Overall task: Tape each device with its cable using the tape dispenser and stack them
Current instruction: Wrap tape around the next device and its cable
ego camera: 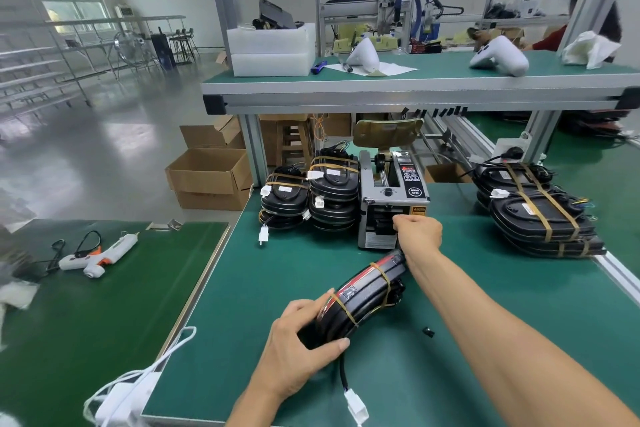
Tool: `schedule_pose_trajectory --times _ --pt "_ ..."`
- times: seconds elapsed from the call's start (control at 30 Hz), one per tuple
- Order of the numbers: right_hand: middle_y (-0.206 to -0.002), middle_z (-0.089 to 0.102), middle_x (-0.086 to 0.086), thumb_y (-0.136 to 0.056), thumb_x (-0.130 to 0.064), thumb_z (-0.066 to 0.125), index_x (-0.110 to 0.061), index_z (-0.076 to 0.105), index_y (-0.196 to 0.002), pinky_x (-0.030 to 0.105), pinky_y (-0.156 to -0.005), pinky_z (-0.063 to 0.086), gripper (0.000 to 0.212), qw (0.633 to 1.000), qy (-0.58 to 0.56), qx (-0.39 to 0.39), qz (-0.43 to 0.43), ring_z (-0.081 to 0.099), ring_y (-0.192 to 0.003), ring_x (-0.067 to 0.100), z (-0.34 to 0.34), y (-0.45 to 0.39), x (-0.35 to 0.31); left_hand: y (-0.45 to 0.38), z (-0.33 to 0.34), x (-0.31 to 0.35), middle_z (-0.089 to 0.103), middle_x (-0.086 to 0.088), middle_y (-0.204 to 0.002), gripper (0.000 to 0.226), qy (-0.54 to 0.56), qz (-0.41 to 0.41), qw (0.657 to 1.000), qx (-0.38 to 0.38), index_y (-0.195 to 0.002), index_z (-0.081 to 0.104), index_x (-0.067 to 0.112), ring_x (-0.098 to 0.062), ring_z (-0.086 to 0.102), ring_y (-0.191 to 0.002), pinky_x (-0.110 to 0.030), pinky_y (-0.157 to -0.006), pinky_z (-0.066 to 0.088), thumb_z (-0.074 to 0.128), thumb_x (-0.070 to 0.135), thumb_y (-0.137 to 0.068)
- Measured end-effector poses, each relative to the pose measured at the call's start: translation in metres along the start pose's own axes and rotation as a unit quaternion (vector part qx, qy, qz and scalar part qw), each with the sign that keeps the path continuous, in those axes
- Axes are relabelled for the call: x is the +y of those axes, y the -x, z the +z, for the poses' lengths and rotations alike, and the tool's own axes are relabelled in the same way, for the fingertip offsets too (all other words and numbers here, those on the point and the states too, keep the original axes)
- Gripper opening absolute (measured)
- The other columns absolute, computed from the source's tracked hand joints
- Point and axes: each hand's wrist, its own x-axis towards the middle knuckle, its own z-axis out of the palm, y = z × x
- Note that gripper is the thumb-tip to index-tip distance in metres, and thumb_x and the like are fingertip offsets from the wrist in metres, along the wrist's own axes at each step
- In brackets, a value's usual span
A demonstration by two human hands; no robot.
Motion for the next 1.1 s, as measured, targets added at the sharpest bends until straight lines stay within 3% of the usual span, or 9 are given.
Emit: schedule_pose_trajectory --times 0.03,0.07,0.37,0.57,0.77,0.83,0.93,1.0,1.1 --pt "-0.082 0.076 0.013 -0.081 -0.011 0.070 -0.005 0.078 -0.076 0.022 -0.060 0.044 0.011 1.000 -0.011 0.001 0.010 0.073 -0.089 0.028 0.001 0.000 -0.001 0.000 0.000 0.000 0.068 0.014 -0.121 0.071 0.000 0.001 1.000 0.002 -0.137 0.066 0.058 -0.013 0.069 -0.120 -0.029 -0.108 0.051 0.091 0.050 -0.071" --pt "-0.083 0.077 0.010 -0.081 -0.013 0.072 -0.009 0.078 -0.073 0.021 -0.059 0.045 0.010 1.000 -0.020 0.000 0.019 0.067 -0.072 0.021 0.002 -0.001 -0.003 0.000 0.000 0.000 0.069 0.013 -0.121 0.070 0.000 0.000 1.000 0.003 -0.137 0.067 0.058 -0.013 0.069 -0.120 -0.028 -0.107 0.051 0.091 0.051 -0.071" --pt "-0.061 0.064 0.004 -0.079 -0.011 0.078 -0.009 0.064 -0.064 0.027 -0.047 0.038 0.020 0.991 -0.081 0.006 0.111 0.050 -0.049 0.018 0.010 -0.008 -0.009 0.000 0.000 0.000 0.067 0.020 -0.121 0.067 0.006 -0.006 1.000 0.007 -0.134 0.068 0.058 -0.012 0.069 -0.119 -0.028 -0.105 0.051 0.091 0.051 -0.071" --pt "-0.060 0.060 0.004 -0.083 -0.004 0.075 -0.006 0.059 -0.065 0.013 -0.028 0.026 0.024 0.976 -0.161 0.008 0.148 0.045 -0.045 0.012 0.017 -0.010 -0.011 0.000 0.000 0.000 0.068 0.021 -0.121 0.060 0.009 -0.011 1.000 0.014 -0.128 0.070 0.060 -0.010 0.069 -0.119 -0.029 -0.105 0.051 0.090 0.053 -0.071" --pt "-0.064 0.056 0.006 -0.085 0.001 0.072 -0.006 0.058 -0.092 0.011 -0.029 0.026 0.017 0.969 -0.186 -0.007 0.163 0.043 -0.050 0.012 0.017 -0.007 -0.016 -0.001 0.000 -0.001 0.069 0.021 -0.119 0.059 0.007 -0.011 1.000 0.015 -0.127 0.071 0.058 -0.010 0.070 -0.116 -0.024 -0.101 0.052 0.089 0.054 -0.071" --pt "-0.071 0.054 0.005 -0.088 -0.004 0.072 -0.007 0.056 -0.101 0.018 -0.030 0.033 0.021 0.972 -0.169 -0.041 0.159 0.045 -0.054 0.013 0.013 -0.009 -0.014 -0.001 -0.001 0.000 0.069 0.021 -0.118 0.058 0.005 -0.009 1.000 0.016 -0.126 0.071 0.059 -0.011 0.070 -0.115 -0.021 -0.098 0.051 0.089 0.054 -0.071" --pt "-0.084 0.054 0.004 -0.093 -0.016 0.072 -0.013 0.055 -0.098 0.025 -0.052 0.043 0.018 0.976 -0.127 -0.093 0.151 0.049 -0.062 0.015 0.009 -0.013 -0.010 -0.001 -0.001 0.001 0.070 0.020 -0.119 0.059 0.008 -0.010 1.000 0.017 -0.127 0.071 0.059 -0.012 0.070 -0.117 -0.019 -0.098 0.051 0.089 0.054 -0.071" --pt "-0.087 0.058 0.006 -0.087 -0.013 0.075 -0.013 0.054 -0.090 0.028 -0.052 0.041 0.021 0.980 -0.129 -0.053 0.144 0.049 -0.060 0.017 0.013 -0.013 -0.008 -0.001 0.000 0.001 0.070 0.020 -0.120 0.059 0.008 -0.009 1.000 0.017 -0.127 0.071 0.059 -0.011 0.070 -0.117 -0.020 -0.099 0.051 0.089 0.054 -0.071" --pt "-0.083 0.062 0.009 -0.079 -0.010 0.076 -0.008 0.057 -0.093 0.030 -0.049 0.039 0.024 0.982 -0.129 0.004 0.136 0.048 -0.057 0.020 0.016 -0.011 -0.009 -0.001 0.000 0.000 0.070 0.019 -0.119 0.060 0.004 -0.008 1.000 0.015 -0.128 0.071 0.059 -0.011 0.071 -0.116 -0.024 -0.101 0.053 0.089 0.054 -0.071"
